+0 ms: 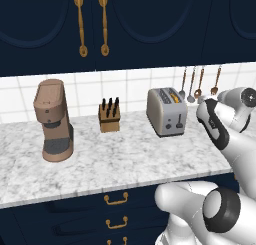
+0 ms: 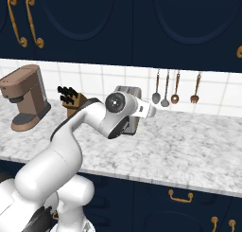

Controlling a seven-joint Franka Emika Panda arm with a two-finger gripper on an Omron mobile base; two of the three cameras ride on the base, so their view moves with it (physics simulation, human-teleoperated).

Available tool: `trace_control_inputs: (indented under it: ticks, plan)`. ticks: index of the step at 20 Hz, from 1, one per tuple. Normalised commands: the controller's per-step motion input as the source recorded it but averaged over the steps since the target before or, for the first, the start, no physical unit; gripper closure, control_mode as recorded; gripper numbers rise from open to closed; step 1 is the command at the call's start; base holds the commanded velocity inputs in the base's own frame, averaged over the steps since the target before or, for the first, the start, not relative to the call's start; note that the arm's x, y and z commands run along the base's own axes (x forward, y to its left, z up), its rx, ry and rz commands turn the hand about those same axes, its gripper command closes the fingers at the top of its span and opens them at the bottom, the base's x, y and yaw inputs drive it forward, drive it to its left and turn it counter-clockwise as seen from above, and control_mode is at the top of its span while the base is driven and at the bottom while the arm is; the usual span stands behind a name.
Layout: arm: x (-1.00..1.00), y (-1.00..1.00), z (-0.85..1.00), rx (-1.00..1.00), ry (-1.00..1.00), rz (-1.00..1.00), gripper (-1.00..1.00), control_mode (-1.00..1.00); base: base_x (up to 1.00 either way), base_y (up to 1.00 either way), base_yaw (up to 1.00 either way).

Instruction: Start the toaster. Once the lever pops up, take the bread to the plate on the dining counter.

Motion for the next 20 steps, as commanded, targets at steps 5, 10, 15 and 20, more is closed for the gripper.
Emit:
trace_control_inputs:
  ticks: [5, 10, 15, 20]
  plan:
    - [0.0, 0.0, 0.0, 0.0, 0.0, 0.0, -1.0, -1.0, 0.0, 0.0, 0.0]
    - [0.0, 0.0, 0.0, 0.0, 0.0, 0.0, -1.0, -1.0, 0.0, 0.0, 0.0]
    - [0.0, 0.0, 0.0, 0.0, 0.0, 0.0, -1.0, -1.0, 0.0, 0.0, 0.0]
    - [0.0, 0.0, 0.0, 0.0, 0.0, 0.0, -1.0, -1.0, 0.0, 0.0, 0.0]
